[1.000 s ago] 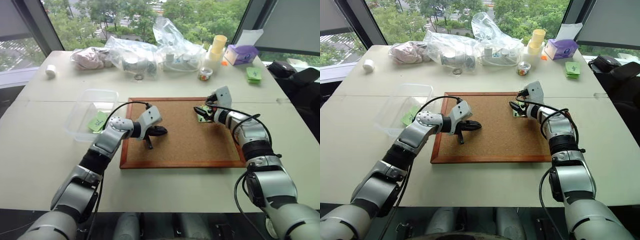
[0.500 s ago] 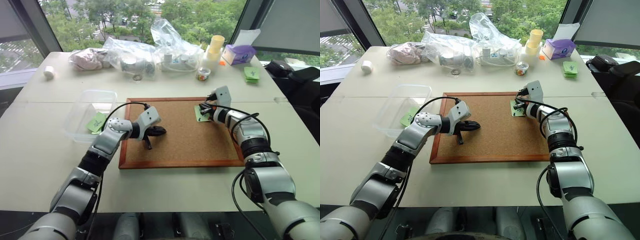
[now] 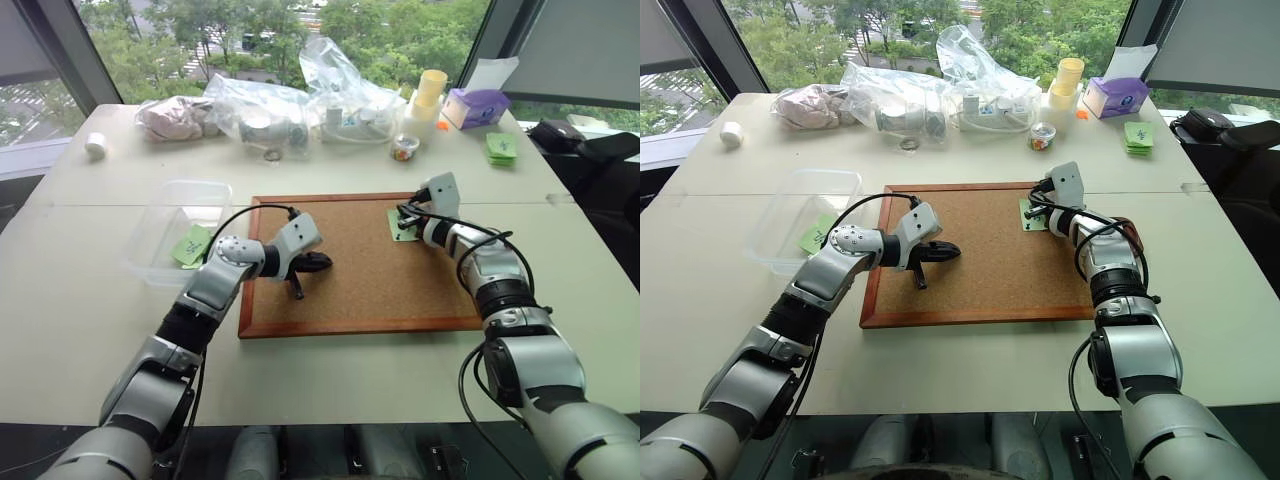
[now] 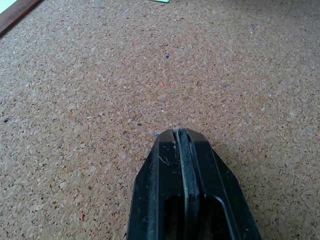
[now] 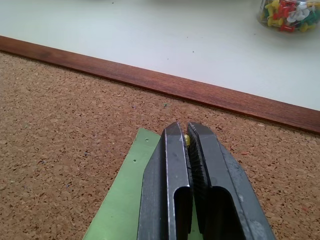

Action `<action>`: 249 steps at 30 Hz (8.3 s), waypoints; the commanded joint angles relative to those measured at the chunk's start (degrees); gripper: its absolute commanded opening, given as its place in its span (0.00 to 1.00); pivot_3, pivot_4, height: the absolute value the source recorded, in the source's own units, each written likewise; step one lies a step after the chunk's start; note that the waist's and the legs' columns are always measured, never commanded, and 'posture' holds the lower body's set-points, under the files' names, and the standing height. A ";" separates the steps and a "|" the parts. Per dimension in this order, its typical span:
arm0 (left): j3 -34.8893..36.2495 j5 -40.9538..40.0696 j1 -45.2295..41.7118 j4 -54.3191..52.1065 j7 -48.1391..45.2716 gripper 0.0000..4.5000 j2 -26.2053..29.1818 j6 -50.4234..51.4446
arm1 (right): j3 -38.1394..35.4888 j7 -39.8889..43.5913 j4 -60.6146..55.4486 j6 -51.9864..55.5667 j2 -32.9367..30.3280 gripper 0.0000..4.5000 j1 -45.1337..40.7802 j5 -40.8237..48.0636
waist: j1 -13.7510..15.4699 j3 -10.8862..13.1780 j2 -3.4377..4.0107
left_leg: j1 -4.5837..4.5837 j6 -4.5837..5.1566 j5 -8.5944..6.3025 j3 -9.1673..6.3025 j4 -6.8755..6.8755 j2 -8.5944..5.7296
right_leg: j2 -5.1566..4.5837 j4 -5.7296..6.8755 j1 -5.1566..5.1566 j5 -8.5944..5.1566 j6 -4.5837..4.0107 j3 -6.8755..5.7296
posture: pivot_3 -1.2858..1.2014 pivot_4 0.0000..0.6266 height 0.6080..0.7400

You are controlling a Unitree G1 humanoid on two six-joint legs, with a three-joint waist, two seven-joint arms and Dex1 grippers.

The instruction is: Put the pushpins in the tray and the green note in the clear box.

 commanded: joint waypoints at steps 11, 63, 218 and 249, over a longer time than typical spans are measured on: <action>-1.08 0.49 1.66 -0.27 -0.90 0.00 -0.15 1.15 | -4.84 -2.32 -4.69 -2.15 -1.00 0.02 -0.16 2.55 | 0.01 0.00 0.00 | 0.00 0.00 0.00 0.00 0.00 0.00 | -0.01 0.00 0.00 0.00 0.00 0.00 | 0.52 0.24 0.99; -1.62 1.70 1.38 -0.50 -2.05 0.00 -0.27 1.30 | -15.08 -11.46 -33.64 15.49 -7.98 0.14 25.09 5.90 | 0.26 -0.25 0.43 | 0.16 0.10 -0.06 -0.04 -0.06 -0.02 | 0.07 -0.12 0.22 0.00 0.00 0.09 | 0.52 0.24 0.99; -1.80 2.29 2.69 0.07 -0.88 0.00 -1.02 1.89 | -2.51 -2.68 -52.39 15.26 -0.13 1.00 29.31 14.67 | 0.38 -0.24 0.44 | 0.20 0.37 -0.22 -0.16 -0.05 -0.03 | 0.06 -0.17 0.34 -0.01 0.01 0.04 | 0.52 0.24 0.99; -1.62 2.28 3.67 -1.03 0.01 0.00 -0.80 2.19 | -0.55 -3.23 -40.04 22.68 3.29 0.24 26.52 11.62 | 0.28 -0.32 0.35 | 0.21 0.40 -0.24 -0.17 -0.04 -0.03 | 0.06 -0.18 0.36 -0.01 0.01 0.02 | 0.52 0.24 0.99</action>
